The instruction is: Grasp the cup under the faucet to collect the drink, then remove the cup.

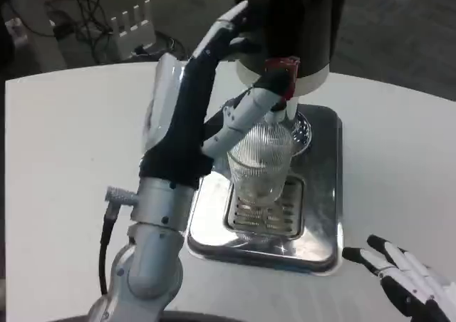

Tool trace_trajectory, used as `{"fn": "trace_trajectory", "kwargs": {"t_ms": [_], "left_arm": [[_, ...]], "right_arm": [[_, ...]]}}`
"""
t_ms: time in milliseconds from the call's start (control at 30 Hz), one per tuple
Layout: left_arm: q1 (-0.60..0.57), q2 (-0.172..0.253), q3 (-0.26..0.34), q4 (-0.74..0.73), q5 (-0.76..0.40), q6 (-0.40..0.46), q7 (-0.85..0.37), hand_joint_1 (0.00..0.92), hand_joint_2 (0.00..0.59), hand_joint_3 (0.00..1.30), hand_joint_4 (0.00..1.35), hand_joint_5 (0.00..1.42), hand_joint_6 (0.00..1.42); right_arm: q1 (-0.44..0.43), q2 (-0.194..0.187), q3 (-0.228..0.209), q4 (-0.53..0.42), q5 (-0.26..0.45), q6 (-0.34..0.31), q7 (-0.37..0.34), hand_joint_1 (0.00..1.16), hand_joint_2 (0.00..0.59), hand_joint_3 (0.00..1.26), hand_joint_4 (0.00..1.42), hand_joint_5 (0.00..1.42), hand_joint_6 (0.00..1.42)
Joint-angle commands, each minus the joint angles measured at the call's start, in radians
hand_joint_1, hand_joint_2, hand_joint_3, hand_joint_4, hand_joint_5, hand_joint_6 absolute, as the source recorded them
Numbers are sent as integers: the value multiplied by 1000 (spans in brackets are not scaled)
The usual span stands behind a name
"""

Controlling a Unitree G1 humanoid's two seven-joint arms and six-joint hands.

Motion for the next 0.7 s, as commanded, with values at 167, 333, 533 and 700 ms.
{"fn": "trace_trajectory", "kwargs": {"t_ms": [167,333,533,700], "left_arm": [[-38,-29,-24,106,-8,-20,-47,15,110,237,222,323,264],[-20,-39,-36,89,-7,-32,-56,15,110,243,228,326,270],[-4,-55,-41,63,41,-89,11,15,109,297,307,382,323],[1,-53,-46,73,65,-105,26,19,120,339,368,429,387]], "right_arm": [[29,2,-21,-9,28,-26,-27,593,466,132,0,0,0],[26,4,-19,-2,30,-27,-26,594,466,134,0,0,0],[11,4,-10,0,24,-20,-21,594,466,135,0,0,0],[5,2,-14,6,28,-15,-20,594,466,135,0,0,0]]}}
